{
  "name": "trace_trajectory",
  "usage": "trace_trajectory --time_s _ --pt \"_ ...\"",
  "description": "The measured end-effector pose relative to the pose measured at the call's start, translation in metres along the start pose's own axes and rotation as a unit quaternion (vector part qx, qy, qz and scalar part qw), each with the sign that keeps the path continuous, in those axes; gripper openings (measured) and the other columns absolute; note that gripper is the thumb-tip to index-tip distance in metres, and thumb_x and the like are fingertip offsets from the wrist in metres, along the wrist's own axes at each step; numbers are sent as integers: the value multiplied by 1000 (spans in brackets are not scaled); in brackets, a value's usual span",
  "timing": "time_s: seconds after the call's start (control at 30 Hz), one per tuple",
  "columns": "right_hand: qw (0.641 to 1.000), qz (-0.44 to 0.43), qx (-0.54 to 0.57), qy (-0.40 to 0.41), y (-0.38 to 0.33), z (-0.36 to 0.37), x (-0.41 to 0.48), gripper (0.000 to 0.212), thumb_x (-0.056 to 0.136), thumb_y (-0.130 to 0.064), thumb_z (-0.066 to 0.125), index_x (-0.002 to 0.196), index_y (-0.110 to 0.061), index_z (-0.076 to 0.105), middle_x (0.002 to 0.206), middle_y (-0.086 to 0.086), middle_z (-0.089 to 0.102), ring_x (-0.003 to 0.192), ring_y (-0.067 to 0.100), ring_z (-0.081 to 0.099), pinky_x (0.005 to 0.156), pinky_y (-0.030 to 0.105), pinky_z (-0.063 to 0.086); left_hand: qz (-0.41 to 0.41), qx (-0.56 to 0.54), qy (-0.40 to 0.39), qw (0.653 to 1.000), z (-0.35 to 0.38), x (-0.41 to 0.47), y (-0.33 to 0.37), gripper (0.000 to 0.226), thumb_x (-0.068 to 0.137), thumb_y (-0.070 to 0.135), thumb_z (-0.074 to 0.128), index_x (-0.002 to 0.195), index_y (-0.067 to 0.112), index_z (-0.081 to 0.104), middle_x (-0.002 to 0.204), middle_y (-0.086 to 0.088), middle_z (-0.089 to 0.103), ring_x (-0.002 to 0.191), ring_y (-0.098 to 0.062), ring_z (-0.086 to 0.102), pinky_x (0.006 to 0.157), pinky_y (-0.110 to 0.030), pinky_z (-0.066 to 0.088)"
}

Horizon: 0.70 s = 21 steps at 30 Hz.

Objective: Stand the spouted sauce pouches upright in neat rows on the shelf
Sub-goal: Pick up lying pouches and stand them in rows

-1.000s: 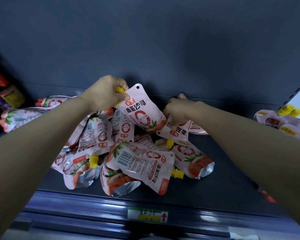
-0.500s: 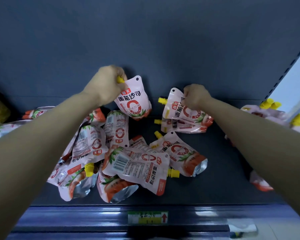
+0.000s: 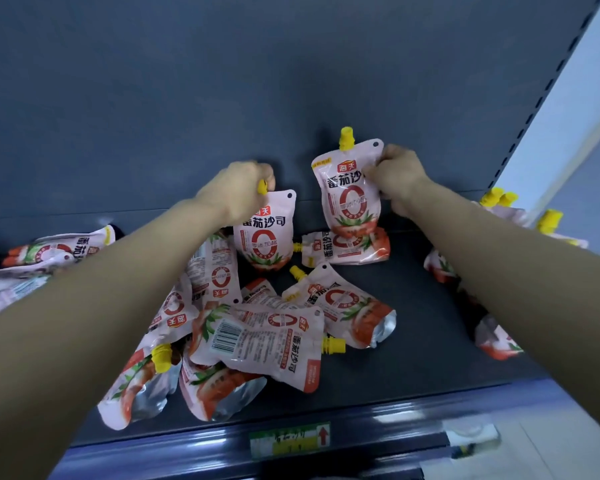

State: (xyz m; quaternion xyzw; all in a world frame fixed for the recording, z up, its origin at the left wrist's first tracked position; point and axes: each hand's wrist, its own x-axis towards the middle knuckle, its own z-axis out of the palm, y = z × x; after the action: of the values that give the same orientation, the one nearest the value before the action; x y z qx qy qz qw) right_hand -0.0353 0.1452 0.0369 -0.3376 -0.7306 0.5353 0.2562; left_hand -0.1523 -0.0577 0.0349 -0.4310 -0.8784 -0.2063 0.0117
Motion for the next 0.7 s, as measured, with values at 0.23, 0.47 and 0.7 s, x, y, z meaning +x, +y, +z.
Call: trace_trajectory --time_s 0.23,0.47,0.7 --pt "999 47 14 11 11 -1 -1 8 94 -7 51 96 -12 56 80 4 63 64 16 62 47 25 48 -24 -44 2 999 5 -1 2 16 82 2 56 91 14 56 89 -9 58 80 -30 55 66 -32 45" --pt "997 58 49 2 8 -4 0 13 94 -3 49 100 -11 56 85 5 64 65 16 63 46 23 47 -75 -106 -2 992 7 -5 4 42 82 7 65 118 16 47 103 -10 56 95 -31 62 83 -41 53" --pt "997 52 49 16 8 -8 3 18 95 -5 49 110 -8 58 86 4 64 77 20 66 74 39 59 47 -64 141 987 6 -9 48 24 84 4 58 108 5 56 103 -7 52 97 -19 50 85 -28 41"
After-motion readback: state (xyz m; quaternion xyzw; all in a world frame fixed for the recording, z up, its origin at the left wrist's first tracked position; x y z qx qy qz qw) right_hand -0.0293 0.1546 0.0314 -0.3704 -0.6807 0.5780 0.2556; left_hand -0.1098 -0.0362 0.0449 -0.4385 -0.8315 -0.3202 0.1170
